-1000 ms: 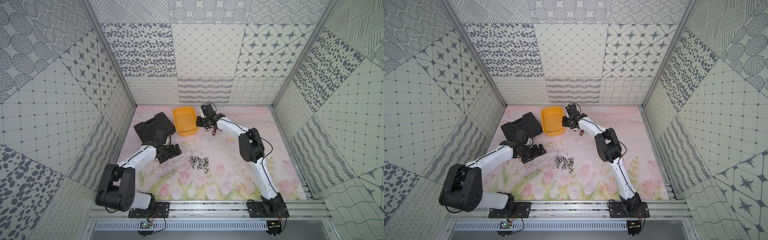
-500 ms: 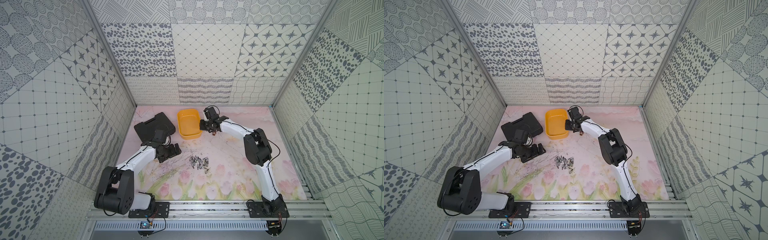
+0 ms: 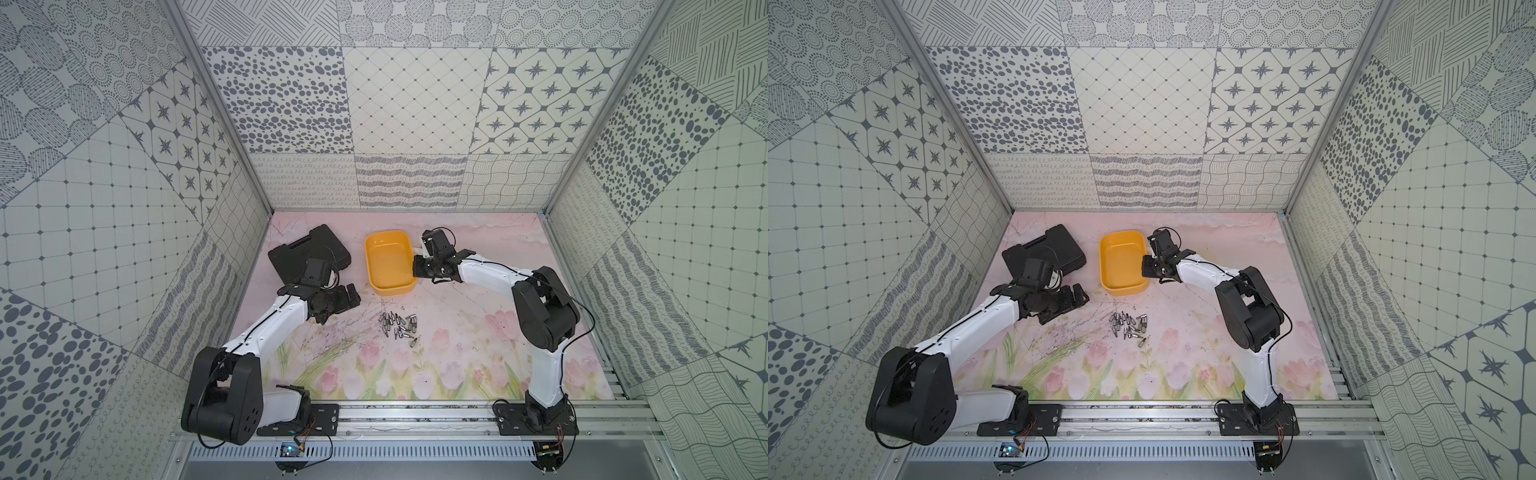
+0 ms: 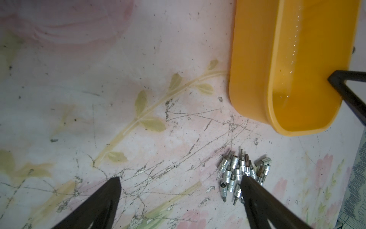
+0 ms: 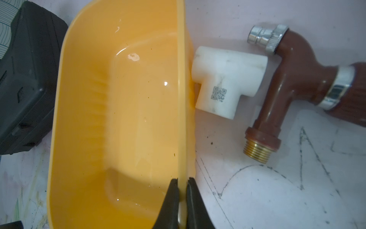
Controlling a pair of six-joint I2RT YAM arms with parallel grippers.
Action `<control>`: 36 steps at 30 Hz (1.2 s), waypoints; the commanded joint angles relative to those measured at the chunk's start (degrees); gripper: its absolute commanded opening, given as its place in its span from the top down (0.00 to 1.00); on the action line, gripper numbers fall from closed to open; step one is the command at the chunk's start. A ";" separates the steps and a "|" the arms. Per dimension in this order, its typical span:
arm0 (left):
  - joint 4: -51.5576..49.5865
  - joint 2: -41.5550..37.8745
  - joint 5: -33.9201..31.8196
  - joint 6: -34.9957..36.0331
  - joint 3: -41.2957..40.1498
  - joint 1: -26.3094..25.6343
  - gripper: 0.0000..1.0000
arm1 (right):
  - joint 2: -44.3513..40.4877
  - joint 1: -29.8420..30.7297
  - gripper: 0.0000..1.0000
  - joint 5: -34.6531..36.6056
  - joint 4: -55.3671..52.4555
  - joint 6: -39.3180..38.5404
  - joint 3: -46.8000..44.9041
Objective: Put the bit on the desktop into the storage box
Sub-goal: Move the storage box to the center of the board.
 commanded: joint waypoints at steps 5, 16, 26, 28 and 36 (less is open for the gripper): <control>-1.52 -0.70 -1.37 0.53 0.77 -0.04 0.01 | -5.80 1.82 1.00 1.52 4.03 2.15 -7.51; -2.26 -2.15 -1.30 0.18 1.30 0.02 0.01 | -9.86 2.27 0.64 2.25 2.64 1.71 -8.89; -1.78 -4.52 2.79 -1.74 -2.76 -0.25 0.01 | -20.32 3.09 0.59 0.52 -5.48 -2.65 -13.81; -1.14 -4.53 3.66 -2.20 -3.89 -0.25 0.01 | -22.53 4.02 0.59 -0.07 -7.47 -3.17 -15.16; 3.14 -2.31 6.67 -4.85 -6.80 -0.77 0.01 | -26.05 10.61 0.57 0.13 -16.12 -2.60 -16.75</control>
